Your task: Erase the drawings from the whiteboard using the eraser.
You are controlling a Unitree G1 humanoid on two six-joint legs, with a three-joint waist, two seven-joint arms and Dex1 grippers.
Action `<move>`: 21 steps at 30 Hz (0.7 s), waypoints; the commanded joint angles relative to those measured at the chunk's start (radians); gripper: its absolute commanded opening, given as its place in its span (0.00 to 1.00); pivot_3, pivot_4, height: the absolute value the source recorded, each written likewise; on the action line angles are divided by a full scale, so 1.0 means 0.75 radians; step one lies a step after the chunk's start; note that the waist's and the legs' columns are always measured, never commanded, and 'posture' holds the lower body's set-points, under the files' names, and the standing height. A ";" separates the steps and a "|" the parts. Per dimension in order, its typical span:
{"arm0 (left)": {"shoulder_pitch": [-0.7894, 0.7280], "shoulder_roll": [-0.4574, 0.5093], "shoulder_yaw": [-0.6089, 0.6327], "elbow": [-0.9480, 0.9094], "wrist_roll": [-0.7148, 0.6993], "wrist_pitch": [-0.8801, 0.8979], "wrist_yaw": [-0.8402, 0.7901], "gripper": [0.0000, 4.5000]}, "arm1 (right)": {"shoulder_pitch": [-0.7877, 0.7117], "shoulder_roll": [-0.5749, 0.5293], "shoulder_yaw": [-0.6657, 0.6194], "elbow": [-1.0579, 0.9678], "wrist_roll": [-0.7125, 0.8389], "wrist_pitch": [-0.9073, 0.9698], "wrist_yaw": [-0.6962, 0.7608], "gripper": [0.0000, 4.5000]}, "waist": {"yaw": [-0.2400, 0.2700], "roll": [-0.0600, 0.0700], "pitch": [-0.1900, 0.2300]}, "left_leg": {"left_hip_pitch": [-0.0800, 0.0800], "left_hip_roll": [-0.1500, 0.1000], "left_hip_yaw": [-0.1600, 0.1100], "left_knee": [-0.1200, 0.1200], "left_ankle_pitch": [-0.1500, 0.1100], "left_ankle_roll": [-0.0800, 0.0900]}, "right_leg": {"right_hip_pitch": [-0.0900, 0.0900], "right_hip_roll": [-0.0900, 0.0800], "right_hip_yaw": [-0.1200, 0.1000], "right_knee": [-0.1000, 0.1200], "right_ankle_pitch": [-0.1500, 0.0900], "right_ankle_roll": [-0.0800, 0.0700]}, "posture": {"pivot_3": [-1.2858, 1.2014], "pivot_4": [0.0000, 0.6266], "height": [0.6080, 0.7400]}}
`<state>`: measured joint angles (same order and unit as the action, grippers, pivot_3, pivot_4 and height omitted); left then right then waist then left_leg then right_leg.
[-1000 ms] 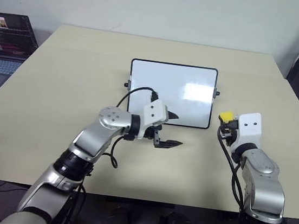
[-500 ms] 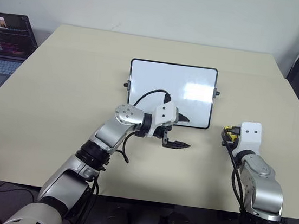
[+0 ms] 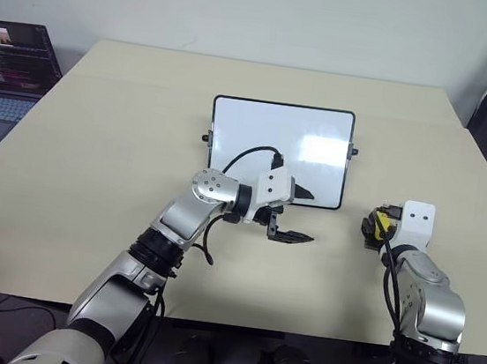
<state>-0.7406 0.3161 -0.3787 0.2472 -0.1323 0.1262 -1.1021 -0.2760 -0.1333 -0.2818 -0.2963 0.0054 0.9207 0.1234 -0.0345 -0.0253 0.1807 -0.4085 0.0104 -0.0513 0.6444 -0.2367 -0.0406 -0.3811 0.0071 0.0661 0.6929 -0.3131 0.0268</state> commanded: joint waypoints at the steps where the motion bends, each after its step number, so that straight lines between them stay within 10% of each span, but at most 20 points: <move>1: -0.016 -0.010 0.047 -0.040 -0.007 -0.007 0.026 1.00 | -0.019 -0.011 -0.006 -0.052 0.033 -0.065 -0.014 1.00 | 0.000 0.000 0.000 | 0.000 0.000 0.000 0.000 0.000 0.000 | 0.000 0.000 0.000 0.000 0.000 0.000 | 0.52 0.24 1.00; 13: 0.463 0.005 0.545 -0.695 -0.191 0.594 0.624 1.00 | 0.254 -0.124 0.219 -0.555 0.124 -0.235 0.144 1.00 | -0.016 0.001 0.000 | -0.002 0.003 -0.003 0.001 0.000 0.000 | -0.002 -0.004 0.003 0.001 -0.001 0.001 | 0.52 0.24 1.00; 21: 0.797 -0.144 0.658 -0.971 -0.116 0.680 1.053 1.00 | 0.570 0.009 0.097 -0.389 0.290 -0.728 0.194 1.00 | 0.004 -0.001 -0.001 | 0.007 0.000 -0.003 0.001 0.000 0.000 | 0.009 -0.008 0.003 0.000 -0.001 0.001 | 0.52 0.24 1.00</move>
<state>-0.1301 0.2256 0.1176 -0.4110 -0.2436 0.6649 -0.3776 0.1544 -0.1270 -0.1440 -0.5832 0.1595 0.4480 0.2499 -0.0317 -0.0264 0.1800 -0.4008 0.0104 -0.0537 0.6452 -0.2368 -0.0407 -0.3719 0.0010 0.0679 0.6924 -0.3137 0.0278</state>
